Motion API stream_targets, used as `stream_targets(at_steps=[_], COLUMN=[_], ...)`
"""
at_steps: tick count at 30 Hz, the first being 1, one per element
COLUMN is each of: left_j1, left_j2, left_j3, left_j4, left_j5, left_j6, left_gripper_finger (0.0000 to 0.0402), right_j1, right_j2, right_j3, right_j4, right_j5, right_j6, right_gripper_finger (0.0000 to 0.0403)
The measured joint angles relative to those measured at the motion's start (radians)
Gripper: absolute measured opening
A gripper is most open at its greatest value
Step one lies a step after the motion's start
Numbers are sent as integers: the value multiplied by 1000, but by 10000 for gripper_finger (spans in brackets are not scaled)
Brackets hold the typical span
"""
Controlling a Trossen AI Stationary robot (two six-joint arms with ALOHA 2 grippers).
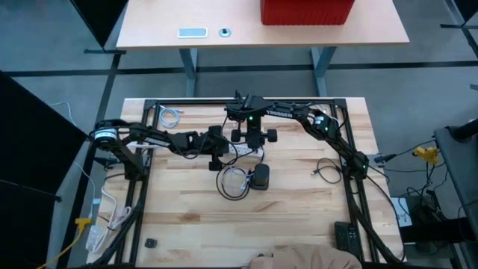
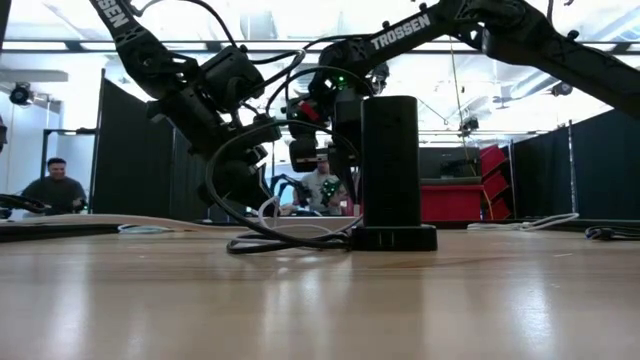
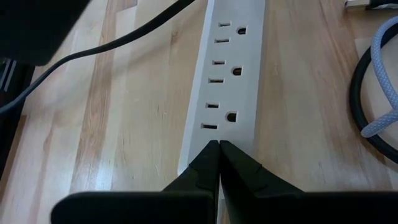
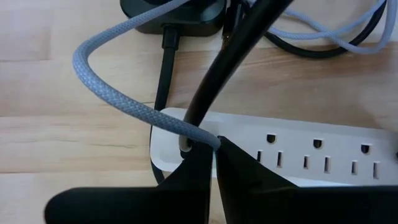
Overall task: Insert USB
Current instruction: Insert the center white charger cable into the white outlet extension
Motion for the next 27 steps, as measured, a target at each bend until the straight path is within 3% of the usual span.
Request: stream_targets(at_steps=[14,21,27], left_j1=[0,0,0], left_j2=[-3,-2,-3], left_j3=[2,3,4], left_j4=[-29,-32,-78], left_j5=[-31,-29,-30], left_j6=[-2,-3,-26], left_gripper_finger=[0,0,0], right_j1=[18,23,26], right_j2=[-27,-74,-134], right_j3=[53,60,60], right_j4=[10,20,18], right_j5=[5,-14,38], right_j6=[171,268,351], right_gripper_finger=[3,52,103])
